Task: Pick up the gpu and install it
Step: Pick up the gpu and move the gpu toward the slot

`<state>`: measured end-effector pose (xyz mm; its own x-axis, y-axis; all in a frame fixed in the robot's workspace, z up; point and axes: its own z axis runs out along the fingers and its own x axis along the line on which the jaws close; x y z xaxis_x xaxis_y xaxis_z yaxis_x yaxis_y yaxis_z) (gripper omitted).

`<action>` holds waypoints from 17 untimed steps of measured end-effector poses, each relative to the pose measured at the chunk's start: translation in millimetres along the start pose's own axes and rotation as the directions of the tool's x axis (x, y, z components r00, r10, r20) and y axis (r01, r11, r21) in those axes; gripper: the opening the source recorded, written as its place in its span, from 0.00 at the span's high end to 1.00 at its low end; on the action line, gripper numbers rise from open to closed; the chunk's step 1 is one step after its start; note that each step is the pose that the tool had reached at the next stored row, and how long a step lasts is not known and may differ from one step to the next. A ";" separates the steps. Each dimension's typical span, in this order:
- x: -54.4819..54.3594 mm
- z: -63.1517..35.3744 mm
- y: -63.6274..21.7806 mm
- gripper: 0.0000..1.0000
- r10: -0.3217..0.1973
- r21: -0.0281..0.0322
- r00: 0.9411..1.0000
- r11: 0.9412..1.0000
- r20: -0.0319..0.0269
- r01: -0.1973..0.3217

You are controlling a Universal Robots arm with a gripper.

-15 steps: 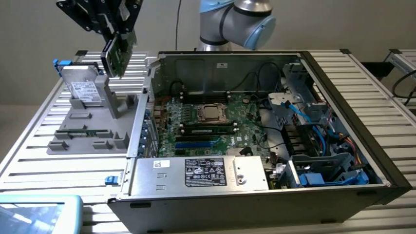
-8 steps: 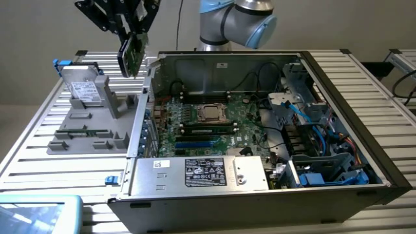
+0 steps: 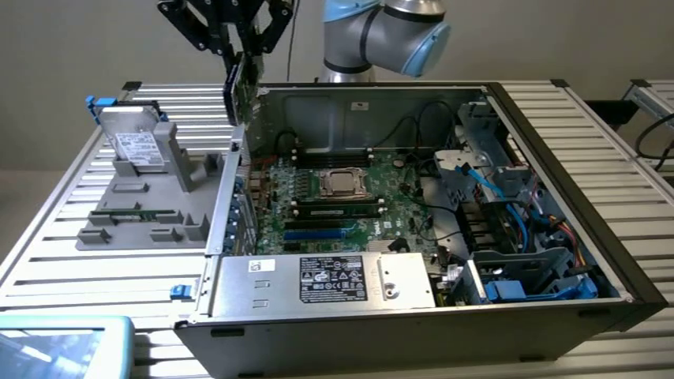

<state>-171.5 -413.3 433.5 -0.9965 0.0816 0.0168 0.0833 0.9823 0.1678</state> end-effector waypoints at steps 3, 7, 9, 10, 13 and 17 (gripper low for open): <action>-13.9 -0.2 0.4 0.71 0.000 0.000 1.000 1.000 -0.002 0.000; -31.9 -0.4 1.0 0.71 0.001 0.000 1.000 1.000 -0.005 -0.001; -41.3 -0.5 1.1 0.71 0.001 0.001 1.000 1.000 -0.005 -0.001; -45.6 -0.6 1.2 0.71 0.001 0.001 1.000 1.000 -0.006 -0.001; -59.4 -0.2 1.1 0.71 0.001 0.001 1.000 1.000 -0.006 -0.001; -77.6 3.1 0.5 0.71 0.001 0.001 1.000 1.000 -0.006 -0.001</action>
<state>-94.1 -418.6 429.2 -0.9964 0.0816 0.0225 0.0842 0.9823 0.1672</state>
